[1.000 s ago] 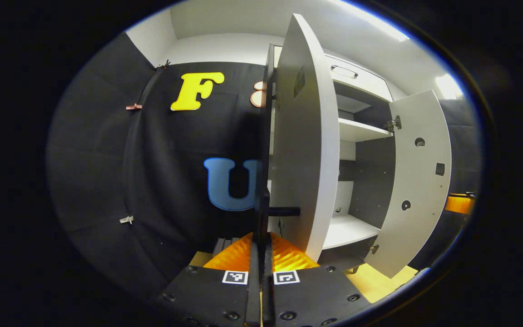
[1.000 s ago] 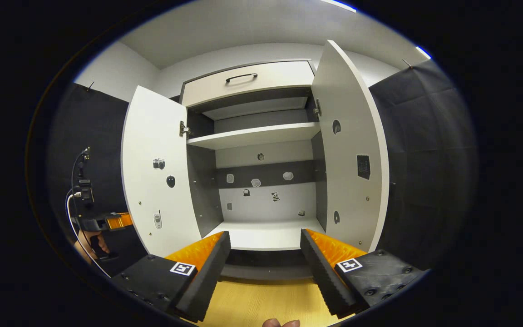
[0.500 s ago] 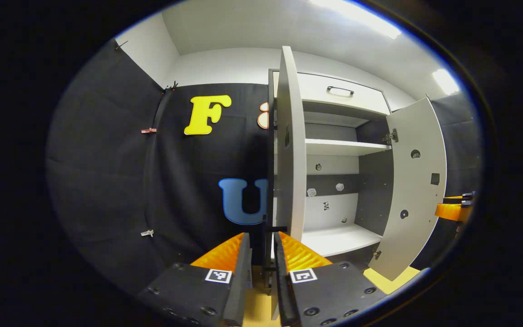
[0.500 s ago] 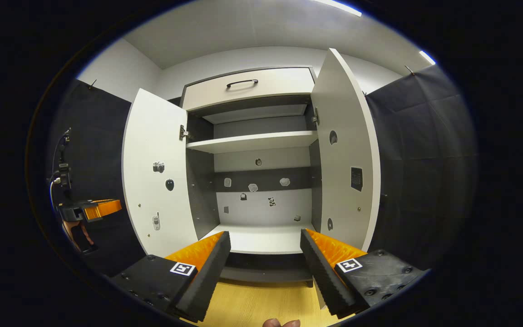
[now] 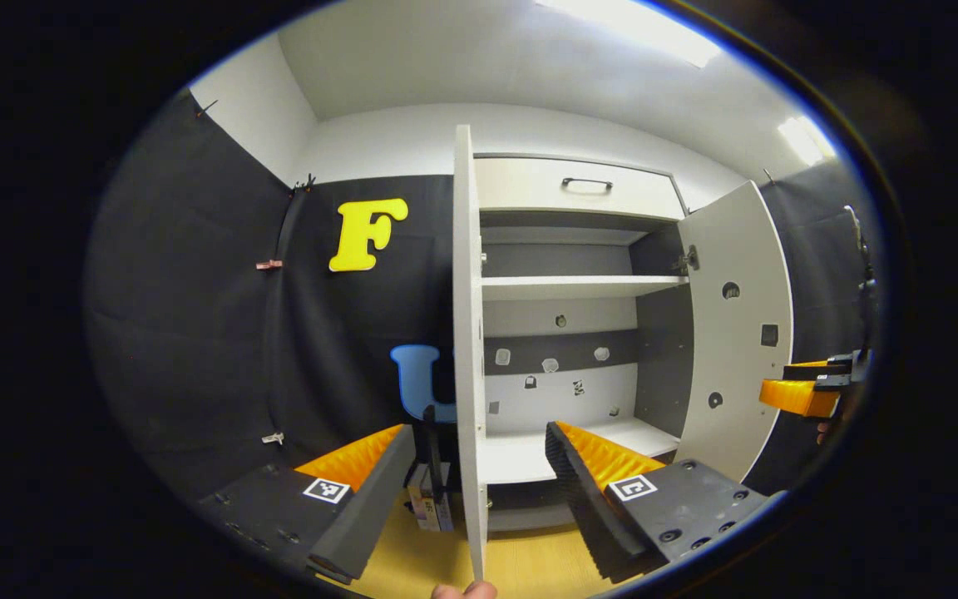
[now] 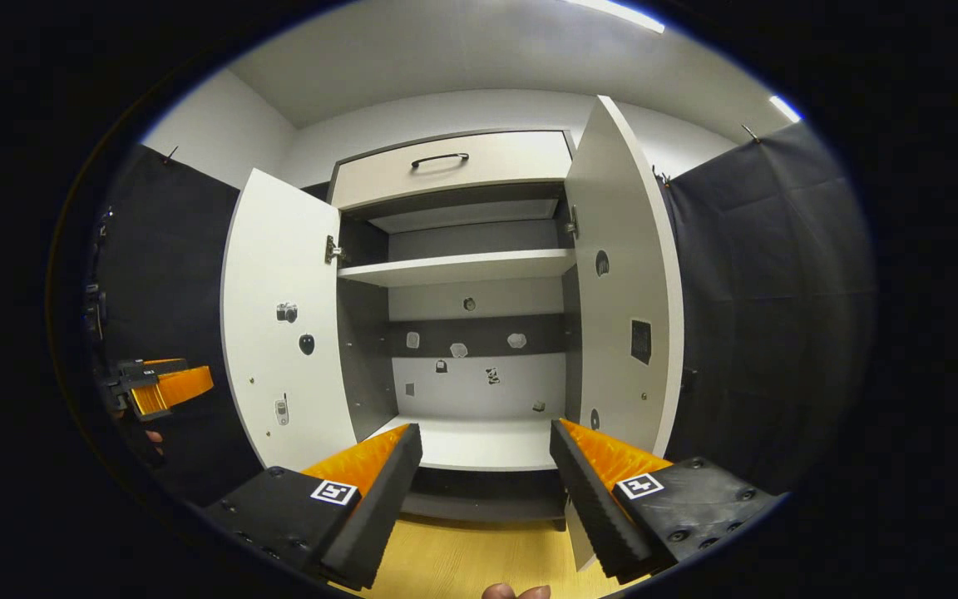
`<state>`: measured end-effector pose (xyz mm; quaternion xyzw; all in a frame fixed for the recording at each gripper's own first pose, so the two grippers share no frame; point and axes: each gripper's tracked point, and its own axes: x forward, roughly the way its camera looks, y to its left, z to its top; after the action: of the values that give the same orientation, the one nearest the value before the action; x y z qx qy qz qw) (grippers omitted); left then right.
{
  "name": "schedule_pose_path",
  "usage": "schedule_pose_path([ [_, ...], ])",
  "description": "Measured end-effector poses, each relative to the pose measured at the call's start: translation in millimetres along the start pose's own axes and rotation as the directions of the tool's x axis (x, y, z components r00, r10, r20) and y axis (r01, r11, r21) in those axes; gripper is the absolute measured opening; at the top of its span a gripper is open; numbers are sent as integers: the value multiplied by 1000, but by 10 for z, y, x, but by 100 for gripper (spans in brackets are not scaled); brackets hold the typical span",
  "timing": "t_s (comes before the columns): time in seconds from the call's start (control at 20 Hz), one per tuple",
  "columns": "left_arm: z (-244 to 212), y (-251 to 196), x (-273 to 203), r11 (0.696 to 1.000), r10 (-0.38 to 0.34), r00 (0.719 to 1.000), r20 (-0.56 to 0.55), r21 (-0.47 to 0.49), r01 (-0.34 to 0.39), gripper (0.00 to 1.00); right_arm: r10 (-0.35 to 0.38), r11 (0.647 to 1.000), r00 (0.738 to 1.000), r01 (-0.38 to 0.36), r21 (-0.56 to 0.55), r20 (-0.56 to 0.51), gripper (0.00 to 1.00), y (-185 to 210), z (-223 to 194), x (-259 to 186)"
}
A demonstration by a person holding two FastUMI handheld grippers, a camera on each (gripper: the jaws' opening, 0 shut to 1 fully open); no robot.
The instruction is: Open the right door of the double-door shoe cabinet with the right hand, and open the left door with the left hand.
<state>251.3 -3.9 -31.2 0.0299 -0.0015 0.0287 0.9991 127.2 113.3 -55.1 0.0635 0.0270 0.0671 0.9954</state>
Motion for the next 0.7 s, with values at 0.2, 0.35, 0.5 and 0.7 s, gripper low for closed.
schedule_pose_path([
  [0.2, 18, -68, -4, 1000, -3, 1000, 10, 4, 3, 97, 3, 1000, 1000, -3, 2, 11, 97, -11, 76, -19],
  [0.35, 17, -179, -12, 999, -31, 999, 6, -13, 31, 97, 2, 1000, 1000, -2, -3, 20, 97, -10, 120, -31],
  [0.5, -3, -266, -38, 998, -57, 998, -2, -19, 57, 97, 0, 1000, 1000, 1, -11, 22, 97, -34, 138, -69],
  [0.7, -1, -373, -40, 996, -89, 996, 1, -30, 89, 97, -10, 1000, 1000, 10, -11, 24, 97, -65, 140, -102],
])
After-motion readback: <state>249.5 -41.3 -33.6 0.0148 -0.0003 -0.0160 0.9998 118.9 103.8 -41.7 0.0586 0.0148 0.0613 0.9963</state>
